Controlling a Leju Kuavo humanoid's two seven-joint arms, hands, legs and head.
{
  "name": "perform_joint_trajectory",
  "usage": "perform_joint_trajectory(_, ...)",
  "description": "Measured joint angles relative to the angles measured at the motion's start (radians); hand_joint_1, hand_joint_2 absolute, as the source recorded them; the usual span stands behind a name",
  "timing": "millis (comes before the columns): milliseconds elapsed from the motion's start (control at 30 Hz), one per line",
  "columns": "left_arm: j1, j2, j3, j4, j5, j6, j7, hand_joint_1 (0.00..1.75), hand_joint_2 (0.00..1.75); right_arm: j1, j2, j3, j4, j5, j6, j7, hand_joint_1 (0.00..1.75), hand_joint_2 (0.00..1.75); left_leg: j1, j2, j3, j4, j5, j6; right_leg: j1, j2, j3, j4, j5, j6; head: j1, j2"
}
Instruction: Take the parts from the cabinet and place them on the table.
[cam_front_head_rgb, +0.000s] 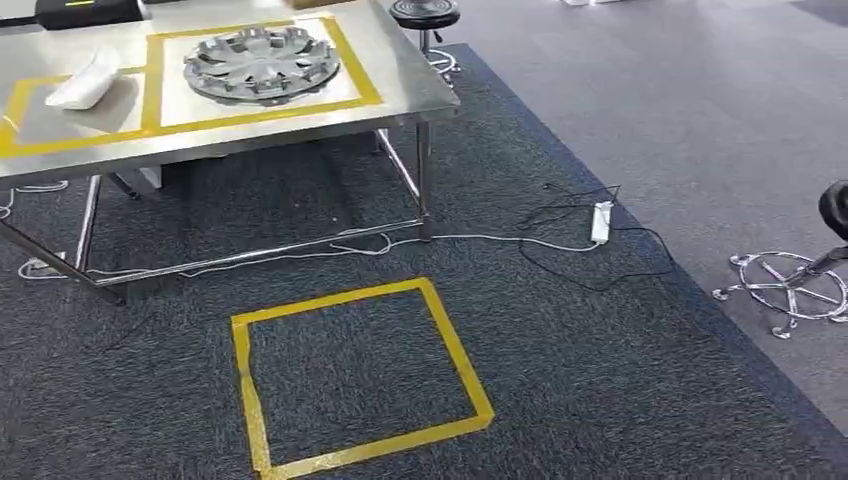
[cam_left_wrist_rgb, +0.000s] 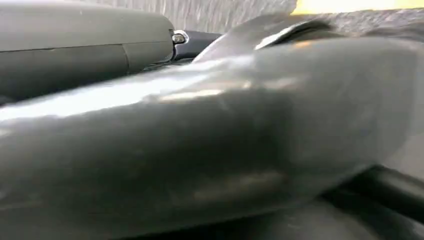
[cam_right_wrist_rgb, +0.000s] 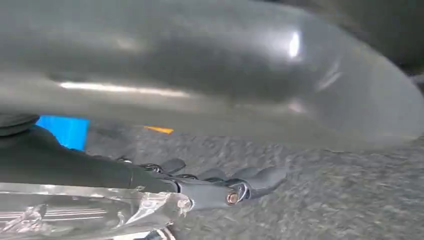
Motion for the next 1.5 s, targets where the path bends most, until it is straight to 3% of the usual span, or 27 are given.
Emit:
perform_joint_trajectory(67, -0.009, -0.003, -0.029, 0.0, 0.005, 0.0, 0.002, 0.0, 0.0, 0.01, 0.005, 0.013, -0.021, -0.006, 0.0, 0.012, 0.0, 0.0, 0.001, -0.083, -0.023, 0.056, -0.042, -0.015, -0.01, 0.019, 0.008, -0.018, 0.012, -0.007, -0.015, 0.0)
perform_joint_trajectory(100, -0.009, -0.004, -0.033, 0.0, 0.024, 0.001, -0.005, 0.0, 0.0, 0.016, 0.005, 0.026, -0.039, -0.017, -0.002, 0.018, 0.0, 0.0, 0.001, -0.102, -0.059, 0.132, -0.082, -0.022, -0.011, 0.034, 0.006, -0.02, 0.015, -0.008, -0.012, 0.0)
perform_joint_trajectory(167, -0.016, -0.006, -0.034, 0.0, 0.024, 0.005, -0.007, 0.0, 0.0, 0.044, 0.01, 0.06, -0.095, -0.068, -0.019, 0.06, 0.0, 0.0, -0.002, -0.11, -0.121, 0.282, -0.14, -0.029, -0.01, 0.066, 0.006, -0.02, 0.016, -0.008, -0.012, 0.0)
perform_joint_trajectory(200, -0.02, -0.009, -0.039, 0.0, 0.009, 0.006, 0.004, 0.0, 0.0, 0.066, 0.014, 0.082, -0.131, -0.113, -0.026, 0.097, 0.0, 0.0, -0.003, -0.111, -0.126, 0.304, -0.136, -0.032, -0.011, 0.08, 0.009, -0.02, 0.016, -0.007, -0.013, 0.0)
perform_joint_trajectory(300, -0.03, -0.014, -0.07, -0.001, -0.049, 0.002, 0.047, 0.0, 0.0, 0.135, 0.021, 0.169, -0.262, -0.284, -0.051, 0.2, 0.0, 0.0, 0.007, -0.131, -0.052, 0.159, -0.017, -0.051, -0.019, 0.128, 0.01, -0.012, 0.016, 0.005, -0.012, 0.0)
perform_joint_trajectory(333, -0.039, -0.017, -0.086, -0.003, -0.089, -0.001, 0.061, 0.0, 0.0, 0.157, 0.021, 0.194, -0.302, -0.335, -0.055, 0.211, 0.0, 0.0, 0.02, -0.172, -0.025, 0.085, 0.021, -0.068, -0.021, 0.142, 0.003, -0.001, 0.015, 0.013, -0.014, 0.0)
perform_joint_trajectory(367, -0.047, -0.02, -0.116, -0.011, -0.132, -0.002, 0.074, 0.0, 0.0, 0.172, 0.021, 0.217, -0.346, -0.357, -0.056, 0.212, 0.0, 0.0, 0.037, -0.233, -0.02, 0.047, 0.017, -0.082, -0.015, 0.155, -0.012, 0.023, 0.012, 0.018, -0.026, 0.0)
perform_joint_trajectory(400, -0.054, -0.02, -0.145, -0.019, -0.161, 0.005, 0.091, 0.0, 0.0, 0.181, 0.024, 0.237, -0.372, -0.38, -0.065, 0.213, 0.0, 0.0, 0.035, -0.239, -0.017, 0.029, -0.006, -0.044, -0.014, 0.173, -0.034, 0.032, 0.015, 0.021, -0.025, 0.0)
perform_joint_trajectory(433, -0.059, -0.021, -0.173, -0.035, -0.178, 0.008, 0.117, 0.0, 0.0, 0.19, 0.024, 0.256, -0.389, -0.403, -0.073, 0.216, 0.0, 0.0, 0.034, -0.225, -0.026, 0.034, -0.002, -0.027, -0.012, 0.182, -0.043, 0.031, 0.023, 0.021, -0.019, 0.0)
perform_joint_trajectory(500, -0.039, 0.038, -0.218, -0.161, -0.166, -0.041, 0.286, 0.0, 0.0, 0.21, 0.023, 0.276, -0.403, -0.401, -0.08, 0.204, 0.0, 0.0, 0.04, -0.189, -0.023, 0.035, 0.001, -0.018, -0.012, 0.214, -0.052, 0.032, 0.028, 0.023, -0.017, 0.0)
perform_joint_trajectory(600, -0.001, 0.187, -0.299, -0.584, -0.082, -0.148, 0.586, 0.0, 0.0, 0.186, 0.024, 0.275, -0.365, -0.39, -0.097, 0.113, 0.0, 0.0, 0.037, -0.144, -0.016, 0.034, 0.001, -0.004, -0.007, 0.087, -0.109, 0.154, -0.037, 0.04, 0.006, 0.0)
perform_joint_trajectory(667, 0.006, 0.26, -0.358, -0.741, -0.048, -0.149, 0.622, 0.0, 0.0, 0.151, 0.024, 0.273, -0.319, -0.375, -0.105, 0.069, 0.0, 0.0, 0.035, -0.111, -0.018, 0.034, -0.002, 0.0, -0.009, 0.056, -0.186, 0.308, -0.098, 0.042, 0.006, 0.0)
perform_joint_trajectory(700, 0.006, 0.292, -0.381, -0.803, -0.042, -0.149, 0.63, 0.0, 0.0, 0.139, 0.024, 0.271, -0.298, -0.373, -0.108, 0.06, 0.0, 0.0, 0.034, -0.096, -0.018, 0.034, -0.004, 0.002, -0.009, 0.052, -0.203, 0.343, -0.101, 0.039, 0.007, 0.0)
perform_joint_trajectory(767, 0.005, 0.32, -0.414, -0.908, -0.027, -0.153, 0.624, 0.0, 0.0, 0.131, 0.024, 0.265, -0.27, -0.369, -0.112, 0.058, 0.0, 0.0, 0.028, -0.078, -0.013, 0.034, -0.008, 0.007, -0.003, 0.051, -0.168, 0.278, -0.05, 0.024, 0.009, 0.0)
perform_joint_trajectory(967, 0.004, 0.32, -0.417, -0.918, -0.027, -0.153, 0.624, 0.0, 0.0, 0.129, 0.024, 0.264, -0.267, -0.369, -0.112, 0.057, 0.0, 0.0, 0.027, -0.071, -0.011, 0.034, -0.01, 0.007, 0.0, 0.05, -0.154, 0.25, -0.035, 0.019, 0.01, 0.0)
perform_joint_trajectory(1033, 0.002, 0.328, -0.424, -0.934, -0.025, -0.153, 0.629, 0.0, 0.0, 0.126, 0.024, 0.263, -0.257, -0.368, -0.112, 0.056, 0.0, 0.0, 0.025, -0.057, -0.005, 0.033, -0.014, 0.008, 0.013, 0.039, -0.099, 0.146, 0.011, -0.002, 0.01, 0.0)
perform_joint_trajectory(1067, -0.001, 0.345, -0.438, -0.956, -0.023, -0.153, 0.64, 0.0, 0.0, 0.114, 0.024, 0.261, -0.248, -0.366, -0.115, 0.051, 0.0, 0.0, 0.021, -0.025, -0.003, 0.033, -0.026, 0.001, 0.045, -0.039, -0.039, 0.037, 0.011, -0.031, 0.006, 0.0)
perform_joint_trajectory(1100, -0.006, 0.352, -0.449, -0.971, -0.013, -0.148, 0.658, 0.0, 0.0, 0.116, 0.024, 0.254, -0.239, -0.337, -0.095, 0.058, 0.0, 0.0, 0.02, 0.013, 0.005, 0.023, -0.031, -0.007, 0.046, 0.003, -0.043, 0.029, 0.013, -0.029, 0.004, 0.0)
perform_joint_trajectory(1133, -0.008, 0.357, -0.454, -0.976, 0.0, -0.142, 0.665, 0.0, 0.0, 0.118, 0.025, 0.254, -0.239, -0.311, -0.075, 0.067, 0.0, 0.0, 0.019, 0.005, 0.011, 0.033, -0.044, -0.014, 0.031, 0.016, -0.032, 0.01, 0.021, -0.025, 0.005, 0.0)
perform_joint_trajectory(1167, -0.007, 0.359, -0.464, -0.98, 0.017, -0.119, 0.673, 0.0, 0.0, 0.12, 0.025, 0.254, -0.239, -0.315, -0.065, 0.074, 0.0, 0.0, 0.021, -0.044, 0.002, 0.059, -0.056, -0.023, 0.03, 0.028, -0.023, -0.001, 0.023, -0.026, -0.003, 0.0)
perform_joint_trajectory(1200, -0.006, 0.362, -0.475, -0.984, 0.039, -0.084, 0.683, 0.0, 0.0, 0.121, 0.025, 0.256, -0.239, -0.351, -0.07, 0.083, 0.0, 0.0, 0.025, -0.062, -0.032, 0.12, -0.09, -0.027, 0.029, 0.039, -0.021, -0.005, 0.025, -0.03, -0.003, 0.0)
perform_joint_trajectory(1300, -0.001, 0.375, -0.504, -1.003, 0.12, 0.047, 0.692, 0.0, 0.0, 0.121, 0.025, 0.254, -0.244, -0.549, -0.158, 0.118, 0.0, 0.0, 0.034, -0.064, -0.133, 0.308, -0.159, -0.041, 0.023, 0.082, -0.019, -0.005, 0.025, -0.032, -0.003, 0.0)
perform_joint_trajectory(1333, -0.001, 0.379, -0.51, -1.009, 0.141, 0.073, 0.695, 0.0, 0.0, 0.113, 0.025, 0.246, -0.24, -0.578, -0.187, 0.114, 0.0, 0.0, 0.039, -0.064, -0.134, 0.308, -0.14, -0.046, 0.021, 0.097, -0.016, -0.005, 0.025, -0.031, -0.003, 0.0)
perform_joint_trajectory(1400, -0.001, 0.386, -0.526, -1.025, 0.226, 0.137, 0.705, 0.0, 0.0, 0.062, 0.017, 0.185, -0.169, -0.502, -0.197, 0.02, 0.0, 0.0, 0.055, -0.068, -0.094, 0.206, -0.043, -0.059, 0.016, 0.134, -0.013, -0.004, 0.027, -0.023, -0.003, 0.0)
perform_joint_trajectory(1433, -0.007, 0.395, -0.537, -1.055, 0.275, 0.162, 0.697, 0.0, 0.0, 0.032, 0.01, 0.129, -0.118, -0.446, -0.19, -0.03, 0.0, 0.0, 0.064, -0.1, -0.064, 0.125, 0.01, -0.067, 0.011, 0.149, -0.014, 0.001, 0.026, -0.016, -0.003, 0.0)
perform_joint_trajectory(1467, -0.016, 0.404, -0.552, -1.082, 0.311, 0.176, 0.697, 0.0, 0.0, 0.011, 0.007, 0.069, -0.082, -0.396, -0.187, -0.059, 0.0, 0.0, 0.074, -0.165, -0.048, 0.072, 0.03, -0.076, 0.009, 0.157, -0.025, 0.006, 0.024, -0.006, -0.005, 0.0)
perform_joint_trajectory(1500, -0.028, 0.408, -0.567, -1.097, 0.335, 0.184, 0.697, 0.0, 0.0, -0.006, 0.004, 0.02, -0.059, -0.365, -0.186, -0.068, 0.0, 0.0, 0.078, -0.194, -0.037, 0.031, 0.016, -0.073, 0.01, 0.167, -0.031, 0.024, 0.022, 0.001, -0.006, 0.0)
